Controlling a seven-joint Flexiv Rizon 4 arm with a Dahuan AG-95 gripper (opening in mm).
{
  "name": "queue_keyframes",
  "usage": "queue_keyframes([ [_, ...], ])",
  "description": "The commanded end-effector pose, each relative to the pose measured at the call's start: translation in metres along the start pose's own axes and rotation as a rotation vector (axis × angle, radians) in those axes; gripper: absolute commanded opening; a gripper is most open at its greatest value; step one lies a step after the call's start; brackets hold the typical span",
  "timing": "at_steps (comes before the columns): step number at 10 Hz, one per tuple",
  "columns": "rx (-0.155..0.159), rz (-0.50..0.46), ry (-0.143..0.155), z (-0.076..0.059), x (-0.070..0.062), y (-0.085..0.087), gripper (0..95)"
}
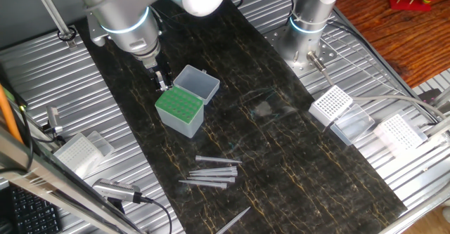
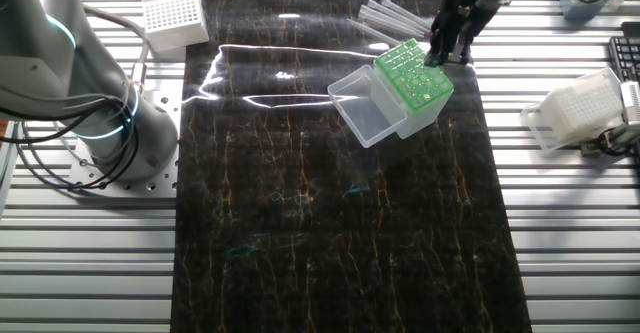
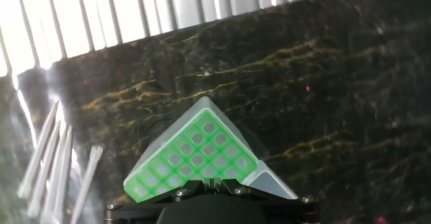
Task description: Insert a large pipette tip into the holder for large pipette tips
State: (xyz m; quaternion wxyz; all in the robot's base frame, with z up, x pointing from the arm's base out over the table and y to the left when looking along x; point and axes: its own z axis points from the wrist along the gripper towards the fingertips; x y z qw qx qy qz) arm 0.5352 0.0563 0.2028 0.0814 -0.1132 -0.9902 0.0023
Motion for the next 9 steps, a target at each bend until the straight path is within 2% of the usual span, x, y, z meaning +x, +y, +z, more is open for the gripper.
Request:
queue_keyframes([
  [1,-0.025,0.021,0.008,0.0,0.0,-0.0002,0.0],
  [2,-0.021,0.017,0.007,0.0,0.0,-0.0002,0.0],
  [5,-0.017,-0.155,0.001,0.0,0.0,-0.0002,0.0],
  [7,-0.006,-0.32,0.007,0.0,0.0,-0.0002,0.0],
  [9,-0.008,-0.402,0.004,0.0,0.0,-0.0002,0.0],
])
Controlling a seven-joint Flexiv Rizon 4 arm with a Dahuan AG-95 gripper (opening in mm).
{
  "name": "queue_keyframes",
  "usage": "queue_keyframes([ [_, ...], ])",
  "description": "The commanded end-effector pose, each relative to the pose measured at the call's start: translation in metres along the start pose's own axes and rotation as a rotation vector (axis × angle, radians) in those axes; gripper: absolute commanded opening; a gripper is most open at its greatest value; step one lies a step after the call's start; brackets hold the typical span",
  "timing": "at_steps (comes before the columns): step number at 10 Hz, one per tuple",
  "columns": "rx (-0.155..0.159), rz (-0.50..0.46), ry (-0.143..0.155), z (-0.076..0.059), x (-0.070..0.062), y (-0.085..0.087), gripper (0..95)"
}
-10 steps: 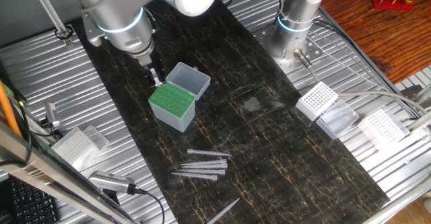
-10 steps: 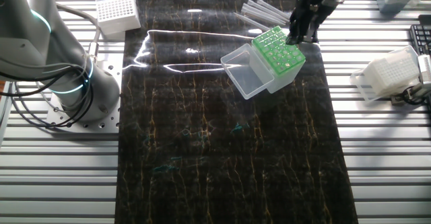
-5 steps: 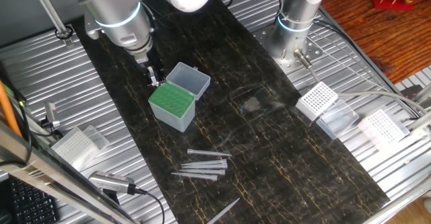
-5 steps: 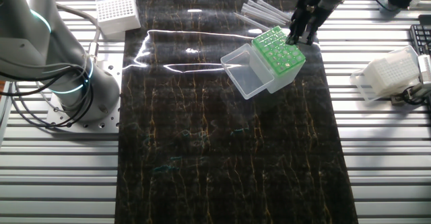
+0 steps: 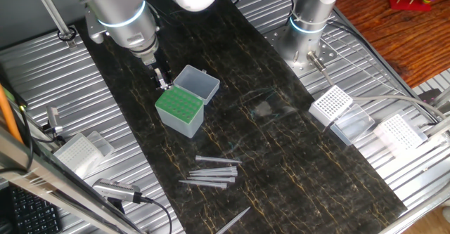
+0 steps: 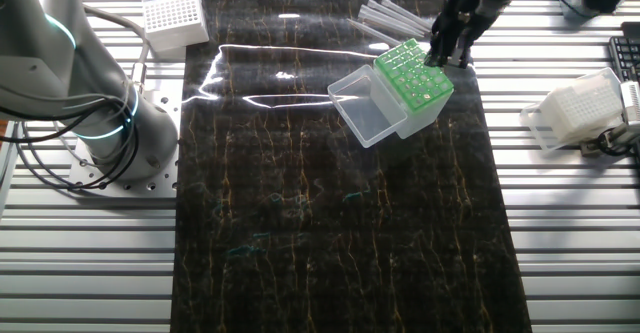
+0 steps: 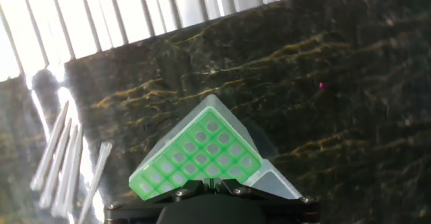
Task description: Insert a large pipette tip into the holder for large pipette tips
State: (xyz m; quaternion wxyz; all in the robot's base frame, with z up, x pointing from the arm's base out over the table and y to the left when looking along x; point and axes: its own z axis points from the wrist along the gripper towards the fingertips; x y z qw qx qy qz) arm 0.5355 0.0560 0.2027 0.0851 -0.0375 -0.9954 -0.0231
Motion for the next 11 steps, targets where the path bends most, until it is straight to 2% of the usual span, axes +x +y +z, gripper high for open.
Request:
queue_keyframes([
  [1,0.032,-0.264,0.0,0.0,0.0,0.0,0.0],
  [4,0.046,-0.282,-0.013,0.0,0.0,0.0,0.0],
  [8,0.047,-0.344,-0.006,-0.001,0.001,0.0,0.0],
  [9,0.048,-0.349,-0.006,-0.003,0.002,0.001,0.0],
  [10,0.05,-0.348,0.009,-0.009,0.005,0.005,0.0],
  [11,0.067,-0.289,0.005,-0.017,0.007,0.016,0.0],
])
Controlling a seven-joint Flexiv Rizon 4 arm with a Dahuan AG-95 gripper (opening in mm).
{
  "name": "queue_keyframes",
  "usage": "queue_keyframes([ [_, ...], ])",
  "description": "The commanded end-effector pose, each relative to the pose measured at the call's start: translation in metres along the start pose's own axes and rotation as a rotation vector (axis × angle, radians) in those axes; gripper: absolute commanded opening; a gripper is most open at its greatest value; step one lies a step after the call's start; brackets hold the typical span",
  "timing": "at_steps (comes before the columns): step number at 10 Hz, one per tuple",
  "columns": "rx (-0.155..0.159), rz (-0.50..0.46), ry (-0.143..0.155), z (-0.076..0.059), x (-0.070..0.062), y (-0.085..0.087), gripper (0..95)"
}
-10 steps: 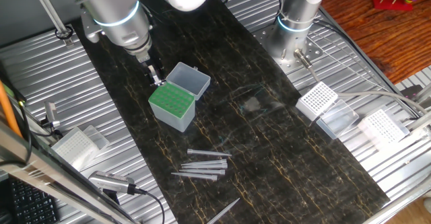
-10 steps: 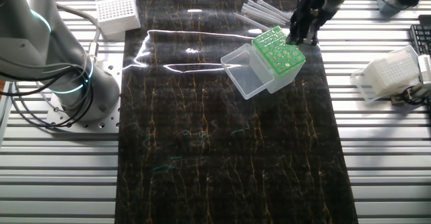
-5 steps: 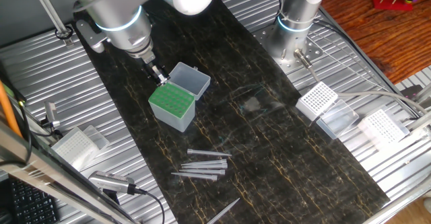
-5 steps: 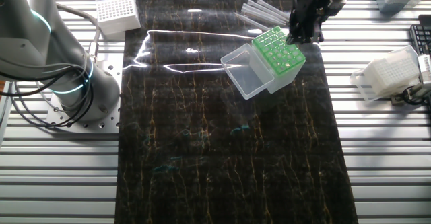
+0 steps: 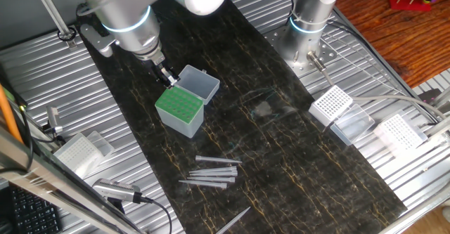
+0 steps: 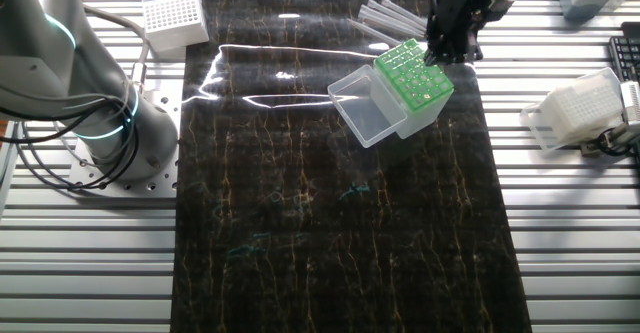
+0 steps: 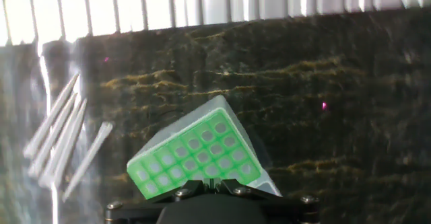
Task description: Insert a large pipette tip into the holder for large pipette tips
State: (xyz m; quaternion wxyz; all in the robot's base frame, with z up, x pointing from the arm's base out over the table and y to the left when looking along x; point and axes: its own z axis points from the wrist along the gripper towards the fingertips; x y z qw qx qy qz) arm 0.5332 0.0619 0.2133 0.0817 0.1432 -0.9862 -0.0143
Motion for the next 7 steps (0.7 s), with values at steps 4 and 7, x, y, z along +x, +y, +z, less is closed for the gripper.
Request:
queue_keyframes([
  [4,0.002,0.237,0.033,-0.024,-0.039,0.07,0.0],
  [7,-0.012,0.294,0.007,-0.025,-0.07,0.091,0.0],
])
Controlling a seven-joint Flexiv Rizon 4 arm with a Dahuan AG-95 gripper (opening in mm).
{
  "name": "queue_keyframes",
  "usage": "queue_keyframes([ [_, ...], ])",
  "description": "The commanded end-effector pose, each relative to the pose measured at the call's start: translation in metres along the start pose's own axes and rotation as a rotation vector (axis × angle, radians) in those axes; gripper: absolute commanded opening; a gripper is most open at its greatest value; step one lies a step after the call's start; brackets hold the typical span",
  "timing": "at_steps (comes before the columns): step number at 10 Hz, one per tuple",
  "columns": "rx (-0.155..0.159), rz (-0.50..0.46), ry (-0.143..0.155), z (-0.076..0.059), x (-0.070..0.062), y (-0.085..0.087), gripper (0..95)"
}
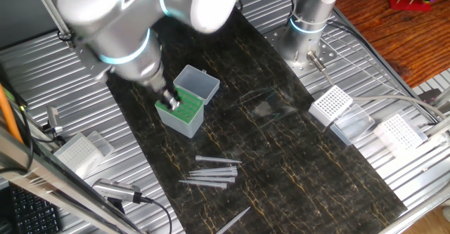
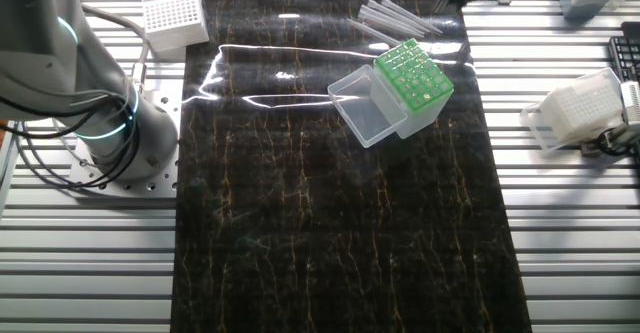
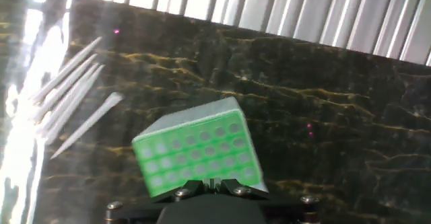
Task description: Insert a large pipette tip into the holder for large pipette tips
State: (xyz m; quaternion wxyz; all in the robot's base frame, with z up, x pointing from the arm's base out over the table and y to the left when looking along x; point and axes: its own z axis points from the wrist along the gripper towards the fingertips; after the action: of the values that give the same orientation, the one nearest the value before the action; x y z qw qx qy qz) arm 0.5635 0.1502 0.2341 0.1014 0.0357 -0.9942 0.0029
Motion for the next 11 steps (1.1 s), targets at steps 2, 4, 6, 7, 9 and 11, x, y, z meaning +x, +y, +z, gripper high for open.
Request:
queue_keyframes([
  [2,-0.031,0.099,-0.053,0.003,-0.033,0.029,0.0],
  [4,-0.029,0.12,-0.073,0.01,-0.046,0.039,0.0],
  [6,-0.028,0.107,-0.081,0.011,-0.047,0.04,0.0],
  [7,-0.024,0.091,-0.079,0.011,-0.047,0.04,0.0],
  [9,-0.021,0.098,-0.078,0.011,-0.047,0.04,0.0],
  [11,-0.021,0.086,-0.082,0.011,-0.047,0.04,0.0],
])
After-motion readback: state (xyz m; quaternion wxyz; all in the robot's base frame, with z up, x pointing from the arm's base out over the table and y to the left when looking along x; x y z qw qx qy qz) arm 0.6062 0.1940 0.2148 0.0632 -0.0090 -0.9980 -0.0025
